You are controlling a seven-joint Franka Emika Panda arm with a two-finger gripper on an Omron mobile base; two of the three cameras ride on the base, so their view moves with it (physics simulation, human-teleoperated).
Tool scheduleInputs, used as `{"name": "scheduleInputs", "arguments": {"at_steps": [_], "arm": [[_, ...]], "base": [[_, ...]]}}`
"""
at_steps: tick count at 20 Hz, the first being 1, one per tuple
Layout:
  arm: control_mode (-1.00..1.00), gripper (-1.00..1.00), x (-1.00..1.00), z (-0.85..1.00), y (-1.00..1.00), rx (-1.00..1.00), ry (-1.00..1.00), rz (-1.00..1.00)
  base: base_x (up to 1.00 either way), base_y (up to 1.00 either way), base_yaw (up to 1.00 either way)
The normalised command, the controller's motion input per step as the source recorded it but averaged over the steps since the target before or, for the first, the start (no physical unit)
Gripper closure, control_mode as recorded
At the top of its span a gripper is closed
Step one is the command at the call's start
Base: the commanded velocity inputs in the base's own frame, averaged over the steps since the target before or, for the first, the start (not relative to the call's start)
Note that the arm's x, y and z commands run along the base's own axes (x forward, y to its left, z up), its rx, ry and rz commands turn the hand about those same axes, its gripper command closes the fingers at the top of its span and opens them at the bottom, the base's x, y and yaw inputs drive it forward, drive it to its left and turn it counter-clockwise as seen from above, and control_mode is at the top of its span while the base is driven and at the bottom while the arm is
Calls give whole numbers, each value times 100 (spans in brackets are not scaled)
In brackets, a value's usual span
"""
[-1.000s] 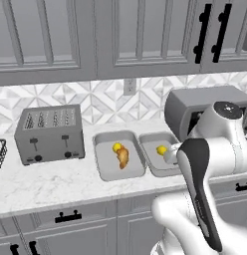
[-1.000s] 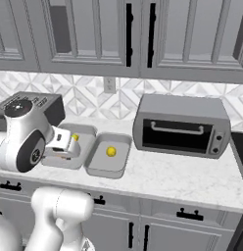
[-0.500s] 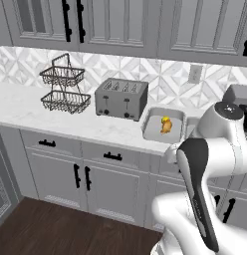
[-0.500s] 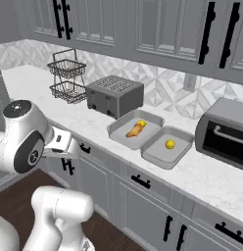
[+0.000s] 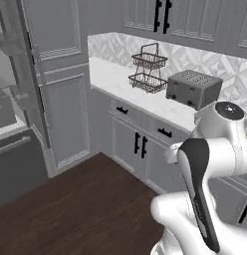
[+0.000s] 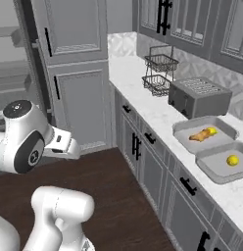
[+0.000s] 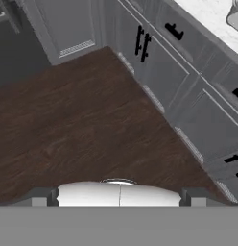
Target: Place one lemon and one chicken drumstick in each tupperware on the nearby counter, to pack two identical lunches.
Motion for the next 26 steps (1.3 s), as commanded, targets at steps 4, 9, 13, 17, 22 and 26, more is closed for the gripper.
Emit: {"name": "scheduleInputs", "arguments": {"at_steps": [4,9,13,17,22,26], "arm": [[100,-100,0,0,0,0,0,0],[100,-100,0,0,0,0,0,0],[100,-100,0,0,0,0,0,0],[100,-100,0,0,0,0,0,0],[100,-100,0,0,0,0,0,0],[100,-100,0,0,0,0,0,0]], "base": [[-42,12,84],[-9,46,79],[38,9,25],[36,45,-6],[54,53,-11],[61,54,-11]]}}
